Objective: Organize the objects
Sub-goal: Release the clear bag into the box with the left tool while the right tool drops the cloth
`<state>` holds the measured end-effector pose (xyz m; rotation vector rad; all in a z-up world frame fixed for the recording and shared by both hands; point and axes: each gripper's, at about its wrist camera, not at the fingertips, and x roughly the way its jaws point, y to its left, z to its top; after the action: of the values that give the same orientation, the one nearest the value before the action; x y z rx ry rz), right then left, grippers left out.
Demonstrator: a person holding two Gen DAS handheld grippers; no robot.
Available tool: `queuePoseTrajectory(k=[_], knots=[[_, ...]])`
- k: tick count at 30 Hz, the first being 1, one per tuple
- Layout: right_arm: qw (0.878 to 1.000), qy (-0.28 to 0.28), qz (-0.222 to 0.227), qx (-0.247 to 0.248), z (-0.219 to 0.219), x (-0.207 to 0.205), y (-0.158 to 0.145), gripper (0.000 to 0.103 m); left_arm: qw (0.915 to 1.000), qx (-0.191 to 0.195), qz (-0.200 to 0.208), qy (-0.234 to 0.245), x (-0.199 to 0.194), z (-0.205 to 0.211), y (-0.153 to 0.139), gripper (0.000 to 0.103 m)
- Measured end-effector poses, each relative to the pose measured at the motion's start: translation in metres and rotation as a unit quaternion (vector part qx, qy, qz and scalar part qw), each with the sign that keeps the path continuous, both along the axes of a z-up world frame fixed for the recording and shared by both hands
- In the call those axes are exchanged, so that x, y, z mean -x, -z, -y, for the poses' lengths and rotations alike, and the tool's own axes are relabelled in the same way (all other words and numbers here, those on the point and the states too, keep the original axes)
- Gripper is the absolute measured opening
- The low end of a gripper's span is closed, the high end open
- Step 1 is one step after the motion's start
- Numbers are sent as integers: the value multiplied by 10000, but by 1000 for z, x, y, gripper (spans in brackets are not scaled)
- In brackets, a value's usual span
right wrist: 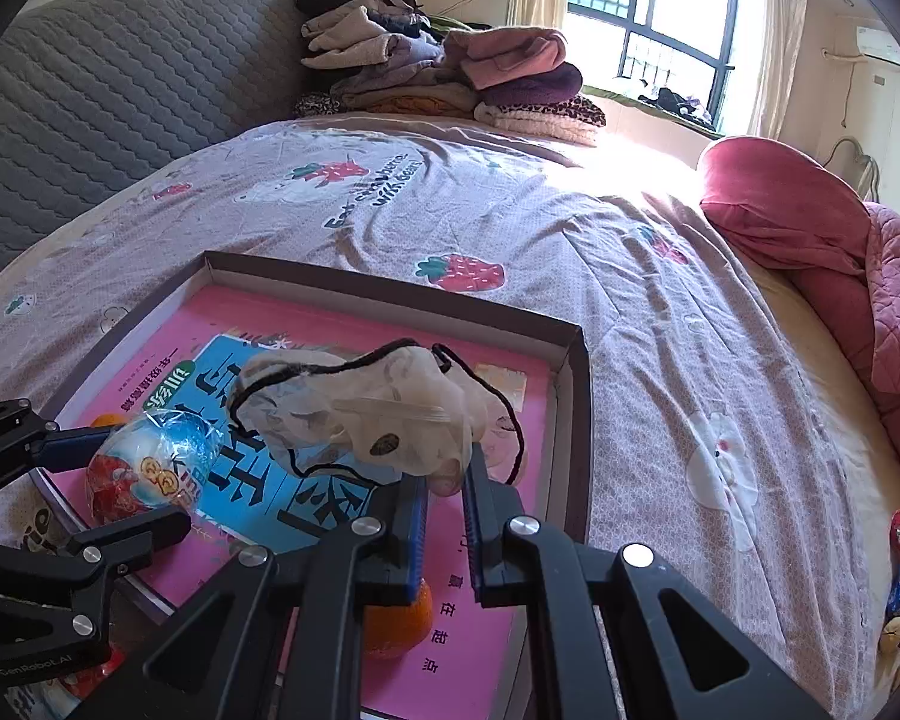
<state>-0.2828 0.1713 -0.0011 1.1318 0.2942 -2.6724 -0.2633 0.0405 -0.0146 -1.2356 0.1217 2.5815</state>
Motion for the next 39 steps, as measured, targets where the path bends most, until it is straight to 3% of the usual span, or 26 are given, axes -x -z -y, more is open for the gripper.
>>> queuePoseTrajectory(k=[16, 39], knots=[[9992, -10, 394, -58, 2, 3, 6, 12, 10000, 47, 19, -11, -1, 0, 0, 53], [9991, 84, 411, -92, 2, 1, -2, 29, 9998, -8, 223, 7, -2, 0, -1, 55]])
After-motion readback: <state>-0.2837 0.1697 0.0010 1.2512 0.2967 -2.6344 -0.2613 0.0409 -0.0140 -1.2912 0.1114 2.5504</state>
